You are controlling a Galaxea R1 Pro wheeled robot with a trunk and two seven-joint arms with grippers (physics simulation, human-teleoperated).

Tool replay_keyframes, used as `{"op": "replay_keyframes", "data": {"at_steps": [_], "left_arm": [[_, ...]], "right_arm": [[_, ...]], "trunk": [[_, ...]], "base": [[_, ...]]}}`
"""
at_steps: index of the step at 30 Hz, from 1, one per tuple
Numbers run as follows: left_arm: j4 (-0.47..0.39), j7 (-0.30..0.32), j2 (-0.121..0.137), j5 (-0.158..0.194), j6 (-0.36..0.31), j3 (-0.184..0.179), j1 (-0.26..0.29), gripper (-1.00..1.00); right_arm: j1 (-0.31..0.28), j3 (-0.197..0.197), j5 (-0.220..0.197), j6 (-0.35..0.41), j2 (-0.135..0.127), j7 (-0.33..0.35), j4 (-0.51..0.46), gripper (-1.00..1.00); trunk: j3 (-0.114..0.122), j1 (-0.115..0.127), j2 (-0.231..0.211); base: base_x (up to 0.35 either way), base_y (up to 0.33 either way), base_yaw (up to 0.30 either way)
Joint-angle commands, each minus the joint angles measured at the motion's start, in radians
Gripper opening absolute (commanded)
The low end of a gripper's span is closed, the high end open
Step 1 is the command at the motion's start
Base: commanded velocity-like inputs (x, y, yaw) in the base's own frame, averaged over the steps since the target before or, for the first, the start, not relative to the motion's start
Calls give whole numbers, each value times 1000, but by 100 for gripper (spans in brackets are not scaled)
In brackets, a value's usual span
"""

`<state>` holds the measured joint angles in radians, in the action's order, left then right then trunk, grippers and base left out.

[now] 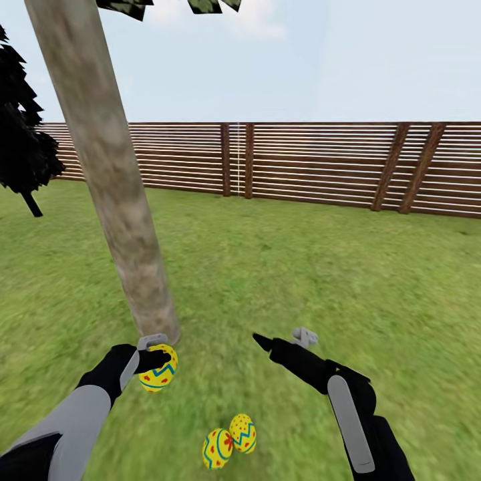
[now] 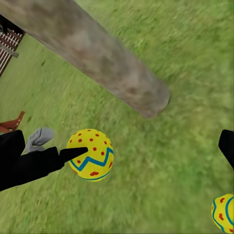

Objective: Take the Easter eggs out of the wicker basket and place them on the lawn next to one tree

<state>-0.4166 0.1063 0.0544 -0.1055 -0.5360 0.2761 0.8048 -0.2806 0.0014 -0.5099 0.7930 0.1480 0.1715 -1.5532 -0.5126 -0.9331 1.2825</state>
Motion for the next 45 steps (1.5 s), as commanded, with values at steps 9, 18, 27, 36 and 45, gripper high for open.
{"op": "replay_keyframes", "data": {"at_steps": [9, 18, 27, 36, 45], "left_arm": [[-2, 5, -1, -10, -15, 8, 1, -100], [16, -4, -7, -9, -23, 11, 1, -100], [234, -130, -11, -11, 119, 9, -2, -100], [286, -184, -32, -12, 223, 8, -6, -100], [315, -347, -44, -12, 305, 6, -6, -100]], "right_arm": [[0, -1, 4, 5, 1, 5, -1, 100], [-1, -3, 9, 8, 0, 5, -1, 100], [-1, 2, 4, 11, 1, 11, -1, 100], [0, 0, 5, 9, 0, 14, -5, 100], [0, 0, 5, 6, 4, 11, -4, 100]], "trunk": [[-4, -4, 8], [-32, -39, 71], [-61, -73, 134], [-89, -108, 197], [-117, -142, 260]], "base": [[72, 9, 0], [0, 0, 0], [0, 0, 0], [0, 0, 0], [0, 0, 0]]}}
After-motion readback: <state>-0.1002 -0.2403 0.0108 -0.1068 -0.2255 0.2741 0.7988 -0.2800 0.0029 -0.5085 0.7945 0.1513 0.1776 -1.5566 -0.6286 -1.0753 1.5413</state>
